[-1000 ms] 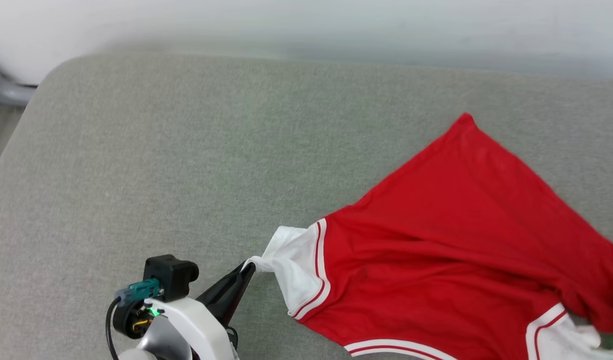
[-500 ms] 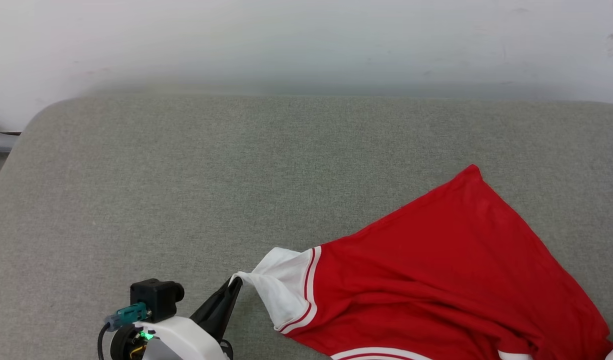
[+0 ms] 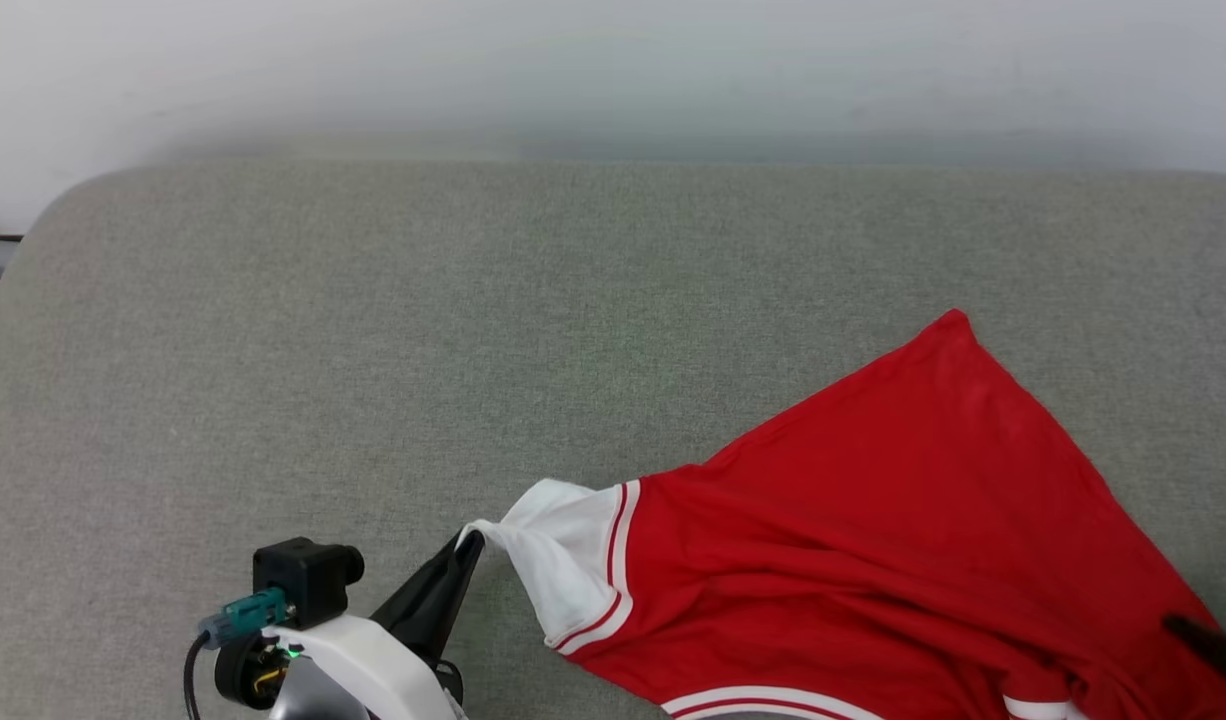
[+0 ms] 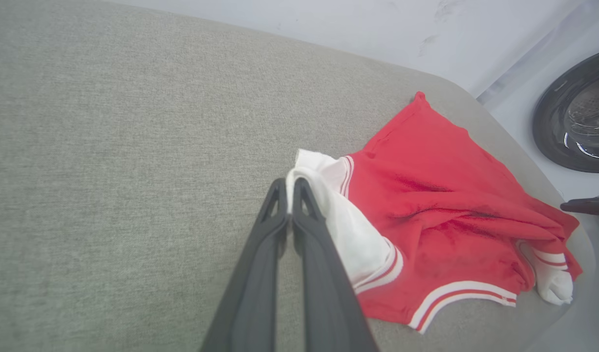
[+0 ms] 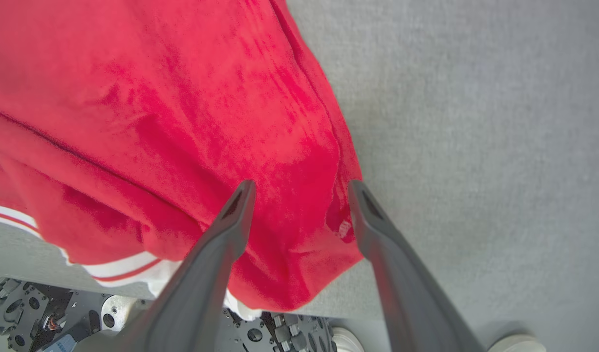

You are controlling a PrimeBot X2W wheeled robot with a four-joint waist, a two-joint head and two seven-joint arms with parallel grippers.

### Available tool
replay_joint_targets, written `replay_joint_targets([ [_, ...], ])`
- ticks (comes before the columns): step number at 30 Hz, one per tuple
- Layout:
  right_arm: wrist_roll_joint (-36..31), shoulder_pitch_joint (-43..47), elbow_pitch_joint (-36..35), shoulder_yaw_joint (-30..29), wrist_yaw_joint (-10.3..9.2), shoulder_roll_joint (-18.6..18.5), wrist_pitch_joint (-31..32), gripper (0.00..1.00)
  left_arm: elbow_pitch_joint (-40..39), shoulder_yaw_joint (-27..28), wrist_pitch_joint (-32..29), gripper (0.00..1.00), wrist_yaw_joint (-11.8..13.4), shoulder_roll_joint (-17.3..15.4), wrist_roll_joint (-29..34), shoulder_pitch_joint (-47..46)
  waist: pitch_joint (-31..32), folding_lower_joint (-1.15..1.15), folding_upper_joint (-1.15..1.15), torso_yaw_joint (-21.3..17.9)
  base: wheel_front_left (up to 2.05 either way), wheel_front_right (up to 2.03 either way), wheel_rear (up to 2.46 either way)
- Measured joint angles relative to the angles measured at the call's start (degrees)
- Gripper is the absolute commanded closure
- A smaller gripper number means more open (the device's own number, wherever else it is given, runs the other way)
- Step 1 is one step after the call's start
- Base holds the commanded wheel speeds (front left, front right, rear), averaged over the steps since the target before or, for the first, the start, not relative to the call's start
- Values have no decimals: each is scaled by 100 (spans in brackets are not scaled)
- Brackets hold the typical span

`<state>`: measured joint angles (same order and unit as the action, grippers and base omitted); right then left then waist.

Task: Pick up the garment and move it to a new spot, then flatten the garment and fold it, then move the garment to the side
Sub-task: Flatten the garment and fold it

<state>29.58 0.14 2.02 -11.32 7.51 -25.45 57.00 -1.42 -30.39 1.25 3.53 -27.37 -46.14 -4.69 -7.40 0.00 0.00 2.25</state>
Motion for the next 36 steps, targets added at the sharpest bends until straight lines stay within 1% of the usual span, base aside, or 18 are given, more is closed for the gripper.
replay_joint_targets([
  [3, 123, -361, -407, 134, 0, -169, 218, 0, -73, 43, 56, 100, -11, -13, 1, -49, -123, 0, 0, 46, 0, 0, 0],
  [6, 211, -861, -733, 243, 0, -243, 519, 0, -187, 42, 71, 100, -31, -44, 38, -142, -294, 0, 0, 110, 0, 0, 0],
  [8, 222, -1187, -836, 337, 0, -203, 757, 0, -268, 13, 63, 100, -51, -42, 83, -240, -421, 1, 0, 178, 0, 0, 0],
  [10, 191, -1502, -873, 426, 0, -89, 1015, 0, -350, -22, 45, 100, -67, -43, 119, -310, -549, 1, 0, 262, 0, 0, 0],
  [12, 51, -1881, -843, 499, 0, 9, 1270, 0, -441, -52, 27, 100, -77, -55, 187, -379, -696, 1, 0, 356, 0, 0, 0],
  [16, -302, -2616, -543, 568, 0, 23, 1690, 0, -603, -107, -10, 100, -101, -57, 264, -534, -996, 1, 0, 581, 0, 0, 0],
  [21, -773, -3322, 35, 455, 0, 44, 1958, 0, -676, -181, -8, 100, -140, 30, 315, -679, -1341, 1, 0, 886, 0, 0, 0],
  [24, -1017, -3566, 345, 400, 0, 10, 1967, 0, -661, -215, 1, 100, -163, 93, 339, -769, -1530, 1, 0, 1059, 0, 0, 0],
  [29, -1217, -3789, 731, 324, 0, 0, 1863, 0, -647, -257, 49, 100, -202, 157, 355, -843, -1769, 1, 0, 1316, 0, 0, 0],
  [33, -1405, -3875, 979, 361, 0, -37, 1739, 0, -624, -314, 53, 100, -252, 197, 354, -854, -1898, 1, 0, 1454, 0, 0, 0],
  [36, -1414, -3885, 1150, 392, 0, -68, 1738, 0, -586, -352, 54, 100, -263, 234, 355, -898, -1945, 1, 0, 1528, 0, 0, 0],
])
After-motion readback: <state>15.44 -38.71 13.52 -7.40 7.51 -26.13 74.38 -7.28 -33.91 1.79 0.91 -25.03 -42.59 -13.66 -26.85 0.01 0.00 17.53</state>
